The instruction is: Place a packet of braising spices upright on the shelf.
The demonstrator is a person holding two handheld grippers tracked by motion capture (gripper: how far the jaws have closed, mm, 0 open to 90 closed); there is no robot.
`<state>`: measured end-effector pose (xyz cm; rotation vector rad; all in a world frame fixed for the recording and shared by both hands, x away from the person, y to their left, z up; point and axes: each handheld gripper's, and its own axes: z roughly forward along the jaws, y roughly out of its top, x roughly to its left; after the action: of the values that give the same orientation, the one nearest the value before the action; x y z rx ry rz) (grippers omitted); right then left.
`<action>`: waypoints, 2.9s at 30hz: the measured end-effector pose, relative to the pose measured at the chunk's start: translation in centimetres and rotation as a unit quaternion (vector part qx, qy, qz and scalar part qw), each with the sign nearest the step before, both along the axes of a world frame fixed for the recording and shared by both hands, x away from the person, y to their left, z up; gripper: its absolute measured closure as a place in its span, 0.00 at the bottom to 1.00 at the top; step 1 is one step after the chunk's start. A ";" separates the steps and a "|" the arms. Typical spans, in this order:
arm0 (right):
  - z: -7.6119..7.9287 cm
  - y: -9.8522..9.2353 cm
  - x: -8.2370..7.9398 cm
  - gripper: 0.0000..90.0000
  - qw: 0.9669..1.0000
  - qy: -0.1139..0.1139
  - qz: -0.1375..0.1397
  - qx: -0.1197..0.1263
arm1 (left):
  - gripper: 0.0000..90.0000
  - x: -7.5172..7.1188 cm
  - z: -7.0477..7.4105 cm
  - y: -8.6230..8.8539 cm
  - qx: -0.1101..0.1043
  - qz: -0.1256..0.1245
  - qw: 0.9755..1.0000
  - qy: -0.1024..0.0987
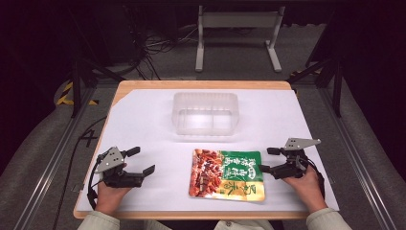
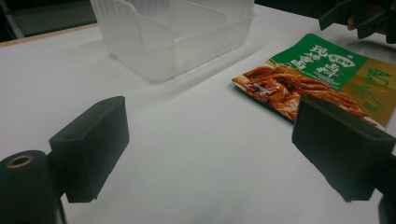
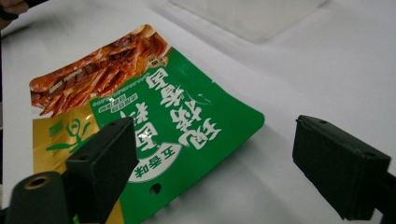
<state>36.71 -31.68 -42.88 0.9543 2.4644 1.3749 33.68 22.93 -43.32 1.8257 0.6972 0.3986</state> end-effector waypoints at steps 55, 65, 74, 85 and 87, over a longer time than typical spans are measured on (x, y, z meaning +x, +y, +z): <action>-1.1 2.9 0.1 0.76 0.995 0.078 0.062 -0.025 | 0.13 0.1 -0.1 -0.1 0.002 -0.005 1.000 0.006; -0.6 3.4 -0.3 1.00 0.996 0.061 0.053 -0.037 | 0.13 0.0 -0.1 0.0 0.001 -0.004 1.000 0.005; 2.1 3.6 -0.9 1.00 0.997 0.040 0.064 0.000 | 0.14 -0.1 0.1 0.1 0.000 0.001 1.000 0.000; 6.7 4.9 -1.8 1.00 0.995 0.005 0.103 -0.009 | 0.13 -0.7 1.2 -0.3 -0.014 -0.001 1.000 -0.014; 7.7 5.2 -2.0 1.00 0.994 -0.006 0.110 -0.008 | 0.13 -0.8 1.6 -0.4 -0.010 -0.003 1.000 -0.022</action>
<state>34.71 -26.47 -35.15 0.6865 2.6327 1.4144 32.84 22.53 -41.75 1.7957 0.6630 0.4247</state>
